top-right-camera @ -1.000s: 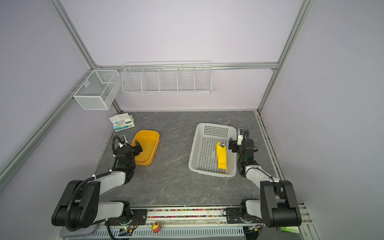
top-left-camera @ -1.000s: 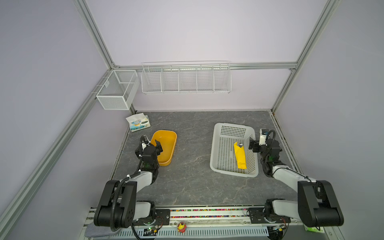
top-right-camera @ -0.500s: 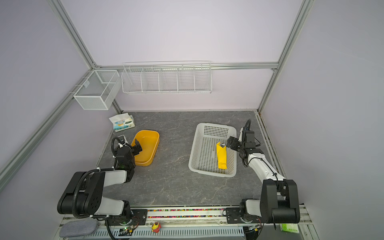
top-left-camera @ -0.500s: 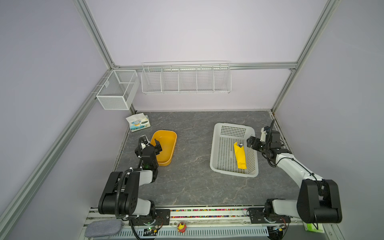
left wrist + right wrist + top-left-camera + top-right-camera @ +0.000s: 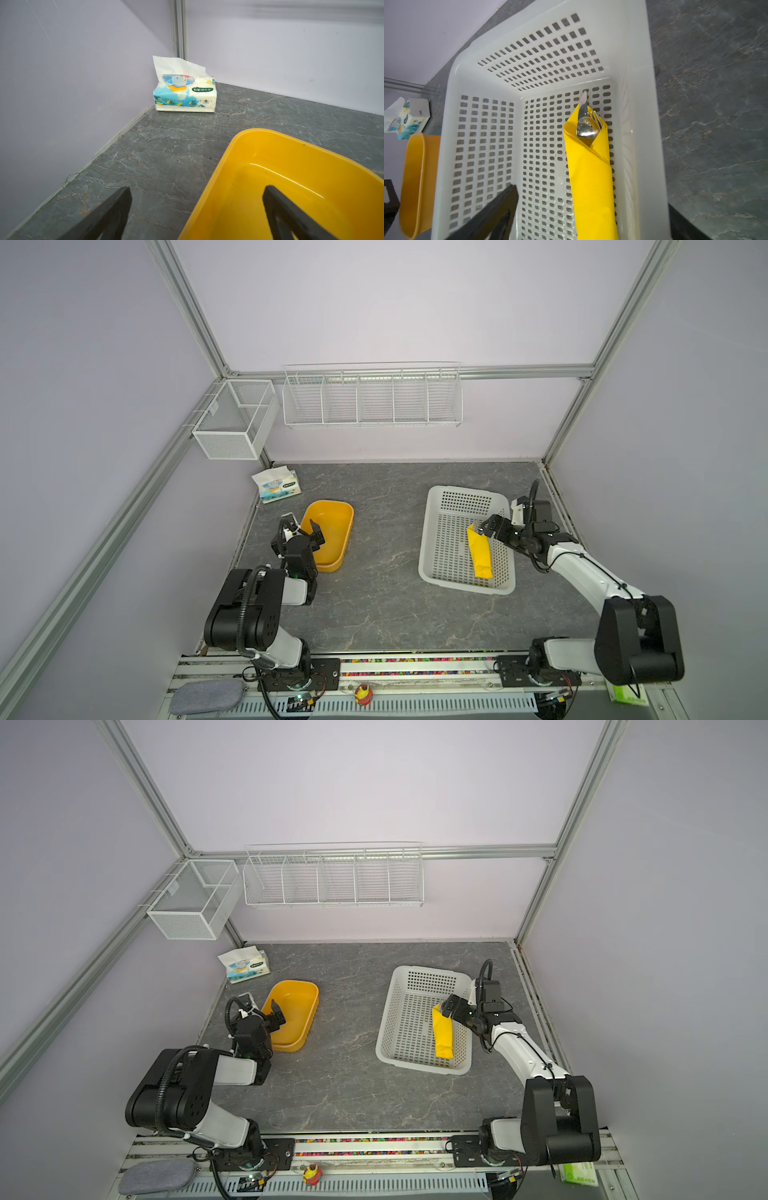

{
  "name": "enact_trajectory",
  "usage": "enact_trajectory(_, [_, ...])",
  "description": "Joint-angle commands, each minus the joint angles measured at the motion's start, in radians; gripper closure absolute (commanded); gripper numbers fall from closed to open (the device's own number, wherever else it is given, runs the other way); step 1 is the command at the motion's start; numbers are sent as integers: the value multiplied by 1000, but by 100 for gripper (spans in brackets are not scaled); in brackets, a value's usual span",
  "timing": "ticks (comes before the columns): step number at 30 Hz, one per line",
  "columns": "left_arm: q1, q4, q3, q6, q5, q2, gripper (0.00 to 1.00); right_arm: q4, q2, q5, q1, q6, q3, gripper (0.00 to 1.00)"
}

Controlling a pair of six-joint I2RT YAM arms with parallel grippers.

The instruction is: Place the utensils on the paper napkin and roll it up

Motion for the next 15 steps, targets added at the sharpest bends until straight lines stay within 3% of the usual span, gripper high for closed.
enact_trajectory(1, [6,26,9,15,4,3,1,-26,1,-13,39,59,30,6])
enact_trajectory(10, [6,27,9,13,3,3,1,-29,45,49,210,115,72,6])
enact_trajectory(15, [6,26,10,20,23,3,1,-58,5,179,233,13,115,6])
